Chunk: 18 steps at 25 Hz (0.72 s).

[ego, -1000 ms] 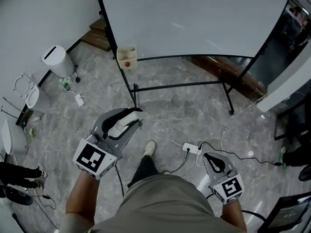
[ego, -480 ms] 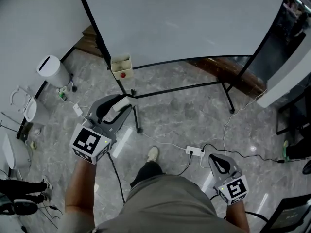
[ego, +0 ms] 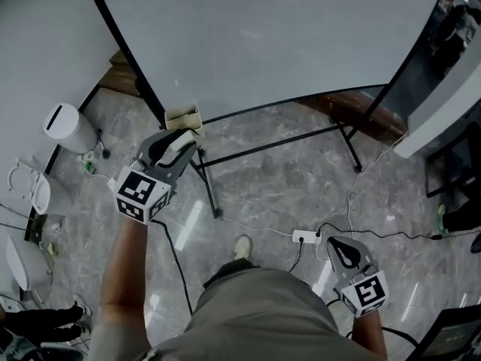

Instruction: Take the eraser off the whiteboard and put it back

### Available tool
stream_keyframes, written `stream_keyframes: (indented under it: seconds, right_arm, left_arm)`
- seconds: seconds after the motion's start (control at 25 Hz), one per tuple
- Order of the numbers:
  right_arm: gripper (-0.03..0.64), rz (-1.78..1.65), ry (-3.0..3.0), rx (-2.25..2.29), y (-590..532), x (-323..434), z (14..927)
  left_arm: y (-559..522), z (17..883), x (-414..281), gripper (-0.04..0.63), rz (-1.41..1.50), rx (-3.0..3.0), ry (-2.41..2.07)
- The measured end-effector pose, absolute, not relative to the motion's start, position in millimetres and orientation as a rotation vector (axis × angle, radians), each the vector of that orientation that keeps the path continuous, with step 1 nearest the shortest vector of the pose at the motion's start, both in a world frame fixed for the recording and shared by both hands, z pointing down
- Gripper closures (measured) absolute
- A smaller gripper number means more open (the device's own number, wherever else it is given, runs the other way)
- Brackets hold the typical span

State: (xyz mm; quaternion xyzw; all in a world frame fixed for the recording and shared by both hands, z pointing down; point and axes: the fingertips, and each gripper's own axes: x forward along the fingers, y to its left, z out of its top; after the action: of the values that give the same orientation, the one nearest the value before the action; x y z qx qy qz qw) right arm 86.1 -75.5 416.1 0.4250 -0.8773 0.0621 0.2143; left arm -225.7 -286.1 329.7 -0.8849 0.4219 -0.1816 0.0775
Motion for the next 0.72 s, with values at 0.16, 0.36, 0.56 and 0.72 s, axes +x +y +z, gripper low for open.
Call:
stream_keyframes:
  seconds: [0.16,0.36,0.56,0.72]
  right_arm:
    - [0.614,0.191,-2.399,1.204,-98,69,420]
    - [0.614,0.202,-2.367,1.259,-118,50,422]
    - [0.614,0.216,-2.332,1.297,-134,36,423]
    - [0.614,0.231,-2.297,1.318,-140,36,426]
  left_arm:
    - [-338,351,-245,0.426,-0.600,-2.655,1.228]
    - [-385,382,-262,0.425,-0.640,-2.685,1.178]
    - [-420,420,-271,0.426,-0.695,-2.706,1.135]
    - [-435,446,-274,0.426,-0.761,-2.691,1.100]
